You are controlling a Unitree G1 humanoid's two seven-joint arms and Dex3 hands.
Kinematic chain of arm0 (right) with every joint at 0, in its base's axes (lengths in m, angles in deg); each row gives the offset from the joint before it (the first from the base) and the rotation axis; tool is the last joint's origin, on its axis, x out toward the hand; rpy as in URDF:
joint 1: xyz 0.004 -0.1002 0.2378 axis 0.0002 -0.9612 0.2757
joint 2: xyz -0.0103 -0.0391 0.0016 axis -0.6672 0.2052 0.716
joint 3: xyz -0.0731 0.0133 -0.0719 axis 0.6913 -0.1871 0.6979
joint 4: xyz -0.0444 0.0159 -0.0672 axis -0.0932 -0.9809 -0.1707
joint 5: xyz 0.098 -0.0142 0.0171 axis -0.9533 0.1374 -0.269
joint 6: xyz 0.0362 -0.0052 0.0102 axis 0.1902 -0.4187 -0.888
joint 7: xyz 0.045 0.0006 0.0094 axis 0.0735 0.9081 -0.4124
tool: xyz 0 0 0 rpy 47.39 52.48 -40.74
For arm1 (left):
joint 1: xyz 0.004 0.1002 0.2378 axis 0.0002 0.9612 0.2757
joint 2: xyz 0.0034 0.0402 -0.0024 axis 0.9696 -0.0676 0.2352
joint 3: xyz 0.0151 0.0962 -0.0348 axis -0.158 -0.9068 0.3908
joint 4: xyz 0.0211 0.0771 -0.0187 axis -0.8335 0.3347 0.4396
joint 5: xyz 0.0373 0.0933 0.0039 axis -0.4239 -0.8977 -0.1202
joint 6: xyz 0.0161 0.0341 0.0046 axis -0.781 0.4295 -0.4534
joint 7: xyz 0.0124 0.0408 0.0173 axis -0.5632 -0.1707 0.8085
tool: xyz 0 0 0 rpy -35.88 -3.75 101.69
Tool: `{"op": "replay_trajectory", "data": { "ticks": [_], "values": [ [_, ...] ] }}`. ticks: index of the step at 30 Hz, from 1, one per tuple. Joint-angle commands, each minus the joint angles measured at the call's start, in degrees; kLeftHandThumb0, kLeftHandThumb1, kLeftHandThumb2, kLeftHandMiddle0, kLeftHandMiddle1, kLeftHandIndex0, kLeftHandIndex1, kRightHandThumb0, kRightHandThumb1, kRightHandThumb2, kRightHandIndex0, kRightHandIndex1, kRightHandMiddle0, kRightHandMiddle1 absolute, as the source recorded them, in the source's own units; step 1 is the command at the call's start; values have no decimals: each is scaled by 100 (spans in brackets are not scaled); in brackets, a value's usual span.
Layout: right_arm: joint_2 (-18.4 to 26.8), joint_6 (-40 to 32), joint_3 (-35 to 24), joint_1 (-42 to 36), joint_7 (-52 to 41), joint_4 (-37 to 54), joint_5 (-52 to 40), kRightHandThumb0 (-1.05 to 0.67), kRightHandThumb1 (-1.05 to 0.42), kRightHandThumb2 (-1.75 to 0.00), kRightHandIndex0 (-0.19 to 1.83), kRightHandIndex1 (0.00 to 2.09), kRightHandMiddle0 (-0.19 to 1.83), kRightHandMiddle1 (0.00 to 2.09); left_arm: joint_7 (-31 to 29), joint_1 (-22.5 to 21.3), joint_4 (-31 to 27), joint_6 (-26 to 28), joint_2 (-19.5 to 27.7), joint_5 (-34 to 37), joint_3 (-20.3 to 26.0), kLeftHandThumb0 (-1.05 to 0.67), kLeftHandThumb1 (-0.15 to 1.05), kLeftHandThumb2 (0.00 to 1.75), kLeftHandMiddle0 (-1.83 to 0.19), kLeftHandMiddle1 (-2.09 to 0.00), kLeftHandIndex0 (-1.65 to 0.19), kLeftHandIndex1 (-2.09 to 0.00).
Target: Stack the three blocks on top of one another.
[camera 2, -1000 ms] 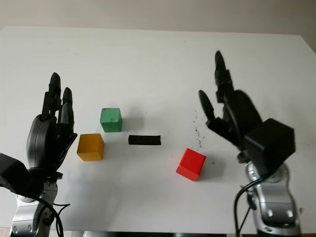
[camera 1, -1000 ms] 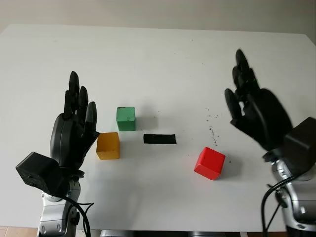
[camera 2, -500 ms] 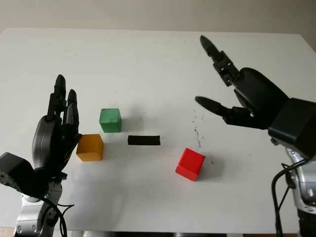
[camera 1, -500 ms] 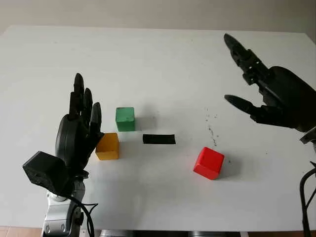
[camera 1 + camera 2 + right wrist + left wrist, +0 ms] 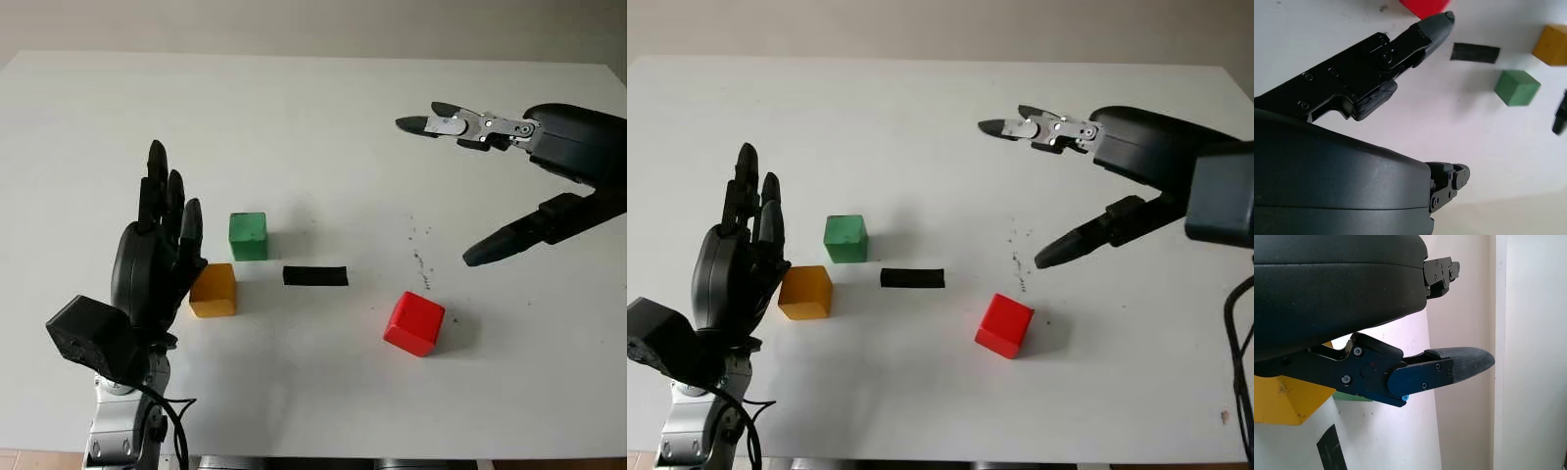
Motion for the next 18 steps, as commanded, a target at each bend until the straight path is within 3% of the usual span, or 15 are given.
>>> {"op": "replay_trajectory", "data": {
  "ticks": [1,7,18],
  "values": [
    [313,292,117,204,-153,16,193,-64,-71,-5,-9,6,25,9,-26,-16,-2,-65,2,10,17,-72,105,58,16,-5,16,-5],
    [528,908,306,415,-443,75,466,-62,-70,-4,-8,7,27,8,-48,-36,18,-60,21,16,49,-72,105,58,16,-5,16,-5],
    [386,2324,469,200,-322,113,712,-61,-68,-5,-1,8,34,9,-14,-38,-1,-23,-9,7,55,-72,105,58,16,-6,16,-6]
  ]
}}
